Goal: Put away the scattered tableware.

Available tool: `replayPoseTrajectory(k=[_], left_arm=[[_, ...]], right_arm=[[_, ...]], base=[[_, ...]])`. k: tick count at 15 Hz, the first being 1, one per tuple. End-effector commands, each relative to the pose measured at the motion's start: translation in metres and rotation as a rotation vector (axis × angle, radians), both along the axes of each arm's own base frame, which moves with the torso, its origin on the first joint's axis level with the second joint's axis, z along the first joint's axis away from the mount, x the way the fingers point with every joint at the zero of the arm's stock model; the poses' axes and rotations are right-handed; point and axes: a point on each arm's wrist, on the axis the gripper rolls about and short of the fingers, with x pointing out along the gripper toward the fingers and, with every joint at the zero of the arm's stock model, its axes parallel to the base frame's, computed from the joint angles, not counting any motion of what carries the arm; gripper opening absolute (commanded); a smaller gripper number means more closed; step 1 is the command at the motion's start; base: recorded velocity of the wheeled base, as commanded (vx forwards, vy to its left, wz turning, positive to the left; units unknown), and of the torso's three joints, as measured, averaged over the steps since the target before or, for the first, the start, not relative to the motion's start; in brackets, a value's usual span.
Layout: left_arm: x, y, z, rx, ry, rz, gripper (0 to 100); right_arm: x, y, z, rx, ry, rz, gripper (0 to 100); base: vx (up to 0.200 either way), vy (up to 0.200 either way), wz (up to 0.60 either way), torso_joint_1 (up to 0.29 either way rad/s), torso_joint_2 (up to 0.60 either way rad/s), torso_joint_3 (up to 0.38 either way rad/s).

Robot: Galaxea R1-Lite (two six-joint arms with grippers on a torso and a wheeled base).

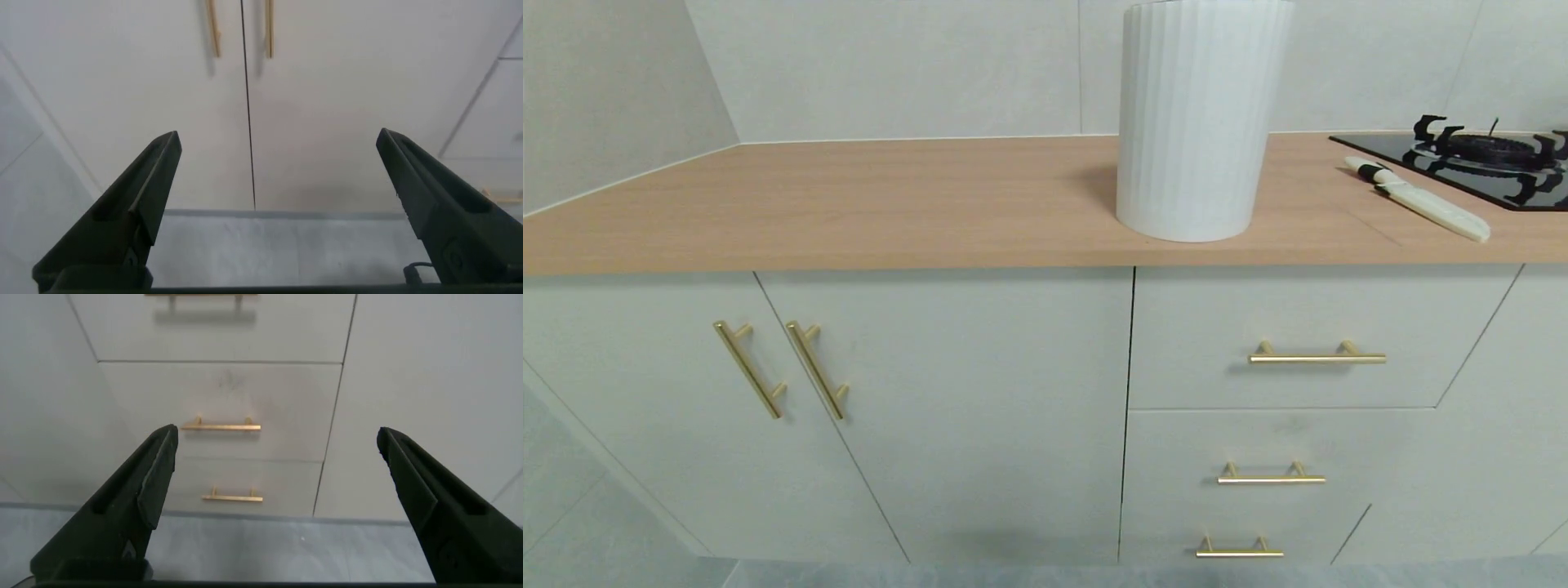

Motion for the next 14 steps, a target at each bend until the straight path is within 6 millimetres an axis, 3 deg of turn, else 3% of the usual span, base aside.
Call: replayPoseTrajectory(k=[1,5,14], left_arm=[[0.0,0.0,0.0,0.001,0.0,0.0,100],[0.0,0.0,0.0,0.0,0.0,0.0,100],[0.0,0.0,0.0,-0.003,0.0,0.0,100]], right_arm=[[0.0001,0.0,0.0001,0.0,0.001,0.0,100],[0.0001,0.0,0.0001,0.0,0.001,0.0,100],[0.0001,0.0,0.0001,0.0,0.001,0.0,100]], base=[[0.2,0.0,0.0,-0.002,0.0,0.007],[0.2,0.0,0.0,0.004,0.0,0.006],[0.0,0.0,-0.07,0.0,0.0,0.001]])
